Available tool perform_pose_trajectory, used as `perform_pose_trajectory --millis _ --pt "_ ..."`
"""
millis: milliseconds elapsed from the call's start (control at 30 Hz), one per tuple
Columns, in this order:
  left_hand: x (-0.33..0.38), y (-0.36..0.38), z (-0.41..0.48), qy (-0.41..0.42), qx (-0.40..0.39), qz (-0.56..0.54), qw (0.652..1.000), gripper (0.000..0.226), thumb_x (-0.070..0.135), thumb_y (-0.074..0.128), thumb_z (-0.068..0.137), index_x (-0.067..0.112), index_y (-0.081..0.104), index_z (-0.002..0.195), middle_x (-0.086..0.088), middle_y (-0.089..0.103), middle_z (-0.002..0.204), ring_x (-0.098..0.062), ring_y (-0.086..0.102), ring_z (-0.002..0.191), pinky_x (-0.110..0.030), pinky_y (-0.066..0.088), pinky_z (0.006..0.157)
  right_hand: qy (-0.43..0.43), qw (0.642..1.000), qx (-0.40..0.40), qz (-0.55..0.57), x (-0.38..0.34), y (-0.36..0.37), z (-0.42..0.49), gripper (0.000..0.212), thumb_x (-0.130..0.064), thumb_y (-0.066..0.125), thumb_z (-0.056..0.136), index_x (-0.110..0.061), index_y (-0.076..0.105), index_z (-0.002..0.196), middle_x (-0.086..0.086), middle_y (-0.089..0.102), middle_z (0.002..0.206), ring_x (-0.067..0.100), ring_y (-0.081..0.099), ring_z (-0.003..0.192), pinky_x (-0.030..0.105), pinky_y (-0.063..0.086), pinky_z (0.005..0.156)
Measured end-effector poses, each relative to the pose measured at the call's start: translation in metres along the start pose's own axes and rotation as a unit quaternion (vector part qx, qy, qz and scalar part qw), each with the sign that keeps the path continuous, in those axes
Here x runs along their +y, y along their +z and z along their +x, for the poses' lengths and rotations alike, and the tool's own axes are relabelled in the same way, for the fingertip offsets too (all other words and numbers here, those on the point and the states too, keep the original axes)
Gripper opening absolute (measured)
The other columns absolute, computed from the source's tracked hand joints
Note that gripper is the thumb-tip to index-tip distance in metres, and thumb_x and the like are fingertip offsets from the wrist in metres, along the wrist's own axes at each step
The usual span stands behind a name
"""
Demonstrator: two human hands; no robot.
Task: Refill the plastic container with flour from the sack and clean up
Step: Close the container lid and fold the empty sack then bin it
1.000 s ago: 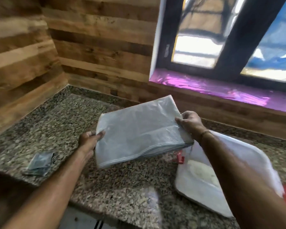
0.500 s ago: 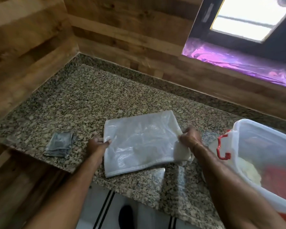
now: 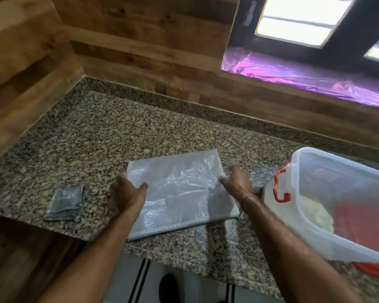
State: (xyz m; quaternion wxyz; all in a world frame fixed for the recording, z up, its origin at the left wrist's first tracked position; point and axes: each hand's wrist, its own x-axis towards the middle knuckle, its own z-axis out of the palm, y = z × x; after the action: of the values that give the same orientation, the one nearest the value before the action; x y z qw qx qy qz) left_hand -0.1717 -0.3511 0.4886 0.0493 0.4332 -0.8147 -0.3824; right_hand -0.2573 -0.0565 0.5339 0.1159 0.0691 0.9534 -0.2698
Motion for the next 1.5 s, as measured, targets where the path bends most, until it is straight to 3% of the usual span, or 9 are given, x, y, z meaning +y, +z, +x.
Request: perform_pose_trajectory --millis 100,333,533,733,900,1067,1233,1400,1500 --pt "0.035 0.005 -0.012 0.064 -0.007 -0.002 0.998 0.08 0.036 0.083 0.083 0.015 0.04 0.147 -0.017 0.043 0.153 -0.038 0.038 0.142 -0.056 0.034 0.115 -0.079 0.996 0.044 -0.006 -0.019 -0.016 -0.013 0.044 -0.035 0.073 0.094 -0.019 0.056 0.132 0.005 0.064 0.131 0.02 0.062 0.108 0.037 0.054 0.092" --pt "0.145 0.031 -0.089 0.266 -0.066 -0.089 0.958 0.06 0.045 0.077 0.089 0.021 0.05 0.136 -0.005 0.058 0.137 -0.028 0.054 0.126 -0.048 0.048 0.102 -0.207 0.964 0.167 0.006 -0.011 -0.112 -0.052 0.044 -0.038 0.072 0.093 -0.023 0.058 0.132 0.003 0.064 0.124 0.027 0.068 0.101 0.041 0.057 0.078" --pt "0.22 0.07 -0.207 0.42 -0.075 -0.089 0.9 0.055 0.047 0.076 0.088 0.023 0.052 0.132 -0.003 0.064 0.129 -0.026 0.061 0.119 -0.043 0.052 0.094 -0.213 0.942 0.256 0.029 0.079 -0.213 -0.08 0.044 -0.042 0.071 0.093 -0.027 0.062 0.133 -0.001 0.064 0.132 0.025 0.069 0.109 0.042 0.058 0.08" --pt "0.255 0.152 -0.355 0.488 -0.112 0.006 0.866 0.081 0.068 0.063 0.087 0.025 0.042 0.152 -0.005 0.051 0.152 -0.027 0.046 0.141 -0.049 0.04 0.115 -0.123 0.943 0.304 0.051 0.24 -0.299 -0.091 0.041 -0.04 0.071 0.092 -0.024 0.061 0.128 0.004 0.065 0.122 0.03 0.067 0.107 0.041 0.055 0.084" --pt "0.277 0.224 -0.457 0.564 -0.181 0.109 0.798 0.11 0.087 0.026 0.078 0.023 0.016 0.166 -0.001 0.01 0.174 -0.019 0.006 0.161 -0.049 0.01 0.128 -0.023 0.964 0.26 0.046 0.349 -0.326 -0.091 0.044 -0.044 0.07 0.093 -0.019 0.059 0.128 0.011 0.065 0.122 0.036 0.066 0.111 0.043 0.053 0.085" --pt "0.294 0.27 -0.503 0.571 -0.2 0.207 0.768 0.101 0.078 0.029 0.09 0.014 0.01 0.167 -0.003 -0.003 0.175 -0.02 -0.01 0.161 -0.055 0.003 0.129 0.076 0.979 0.185 0.029 0.436 -0.32 -0.083 0.051 -0.049 0.066 0.095 -0.016 0.055 0.132 0.015 0.062 0.129 0.038 0.062 0.118 0.043 0.051 0.092" --pt "0.31 0.289 -0.499 0.537 -0.181 0.235 0.789 0.088 0.059 0.041 0.103 0.009 0.005 0.166 -0.009 -0.011 0.174 -0.024 -0.015 0.16 -0.05 -0.005 0.128 0.202 0.974 0.101 0.022 0.508 -0.301 -0.072 0.071 -0.057 0.068 0.091 -0.015 0.045 0.144 0.016 0.054 0.142 0.037 0.055 0.129 0.051 0.047 0.106" --pt "0.313 0.297 -0.496 0.512 -0.167 0.227 0.811 0.095 0.061 0.038 0.103 0.006 -0.01 0.164 -0.015 -0.024 0.17 -0.028 -0.022 0.158 -0.047 -0.009 0.127 0.29 0.95 0.062 0.096 0.554 -0.277 -0.064 0.081 -0.058 0.074 0.087 -0.012 0.039 0.145 0.016 0.055 0.129 0.025 0.054 0.1 0.037 0.05 0.082" --pt "0.313 0.298 -0.496 0.472 -0.17 0.202 0.841 0.096 0.06 0.038 0.104 0.006 -0.017 0.162 -0.017 -0.028 0.168 -0.028 -0.025 0.157 -0.044 -0.013 0.126 0.298 0.947 0.068 0.101 0.555 -0.269 -0.055 0.079 -0.057 0.077 0.084 -0.014 0.043 0.141 0.015 0.048 0.134 0.029 0.051 0.113 0.042 0.05 0.088"
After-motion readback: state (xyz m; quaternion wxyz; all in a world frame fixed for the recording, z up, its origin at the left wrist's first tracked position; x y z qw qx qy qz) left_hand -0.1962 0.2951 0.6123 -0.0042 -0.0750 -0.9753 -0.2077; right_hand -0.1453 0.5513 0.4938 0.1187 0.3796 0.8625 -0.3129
